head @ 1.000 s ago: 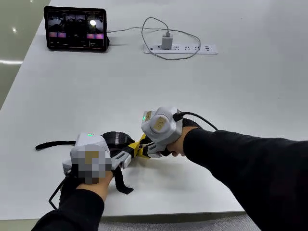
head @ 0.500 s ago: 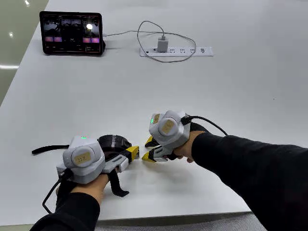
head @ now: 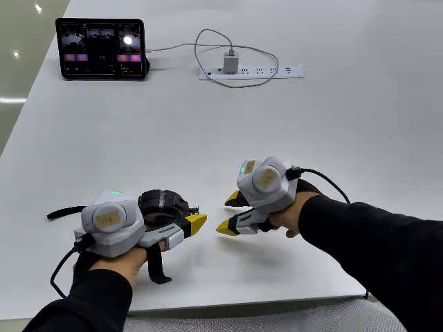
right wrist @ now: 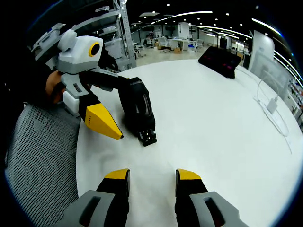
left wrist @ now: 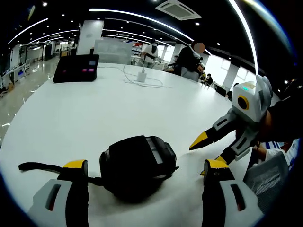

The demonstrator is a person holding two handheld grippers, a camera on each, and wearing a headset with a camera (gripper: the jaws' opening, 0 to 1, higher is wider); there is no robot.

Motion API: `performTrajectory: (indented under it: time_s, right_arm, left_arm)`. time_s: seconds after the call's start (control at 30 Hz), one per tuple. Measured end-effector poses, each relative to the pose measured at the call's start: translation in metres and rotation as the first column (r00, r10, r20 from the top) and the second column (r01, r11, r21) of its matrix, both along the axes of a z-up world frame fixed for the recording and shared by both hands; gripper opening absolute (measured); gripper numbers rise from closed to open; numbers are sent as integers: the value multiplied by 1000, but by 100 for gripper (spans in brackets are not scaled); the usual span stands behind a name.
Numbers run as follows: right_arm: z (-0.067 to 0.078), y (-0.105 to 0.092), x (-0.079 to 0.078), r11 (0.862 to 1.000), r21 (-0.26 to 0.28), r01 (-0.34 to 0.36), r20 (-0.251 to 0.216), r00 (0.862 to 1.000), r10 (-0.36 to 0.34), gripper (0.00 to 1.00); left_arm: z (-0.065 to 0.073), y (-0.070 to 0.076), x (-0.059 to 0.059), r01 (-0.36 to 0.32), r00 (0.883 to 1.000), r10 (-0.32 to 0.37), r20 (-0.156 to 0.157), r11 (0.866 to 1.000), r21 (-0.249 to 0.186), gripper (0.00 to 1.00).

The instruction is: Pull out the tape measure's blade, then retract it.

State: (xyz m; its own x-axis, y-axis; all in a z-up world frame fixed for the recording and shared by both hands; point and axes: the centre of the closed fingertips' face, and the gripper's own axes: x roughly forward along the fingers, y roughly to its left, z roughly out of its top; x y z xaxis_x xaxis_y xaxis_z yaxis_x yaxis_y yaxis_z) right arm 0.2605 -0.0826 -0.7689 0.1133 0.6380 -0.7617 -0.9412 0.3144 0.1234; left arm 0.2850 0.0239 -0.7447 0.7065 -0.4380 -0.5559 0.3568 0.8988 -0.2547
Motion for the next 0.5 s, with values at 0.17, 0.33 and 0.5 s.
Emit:
performTrajectory:
  time_s: [0.17, 0.33, 0.5]
  right_arm:
    - [5, -19, -4, 999, 11, 33, 22, 999, -33, 40]
    - [10, -41, -4, 994, 23, 109, 1, 994, -109, 47]
    - [15, -61, -5, 990, 40, 136, 23, 990, -137, 52]
  left_arm:
    - [0, 5, -6, 50, 999, -50, -10, 999, -2, 99]
    - [10, -6, -24, 215, 977, -215, 5, 976, -44, 99]
    - [14, 2, -28, 266, 963, -266, 28, 964, 30, 99]
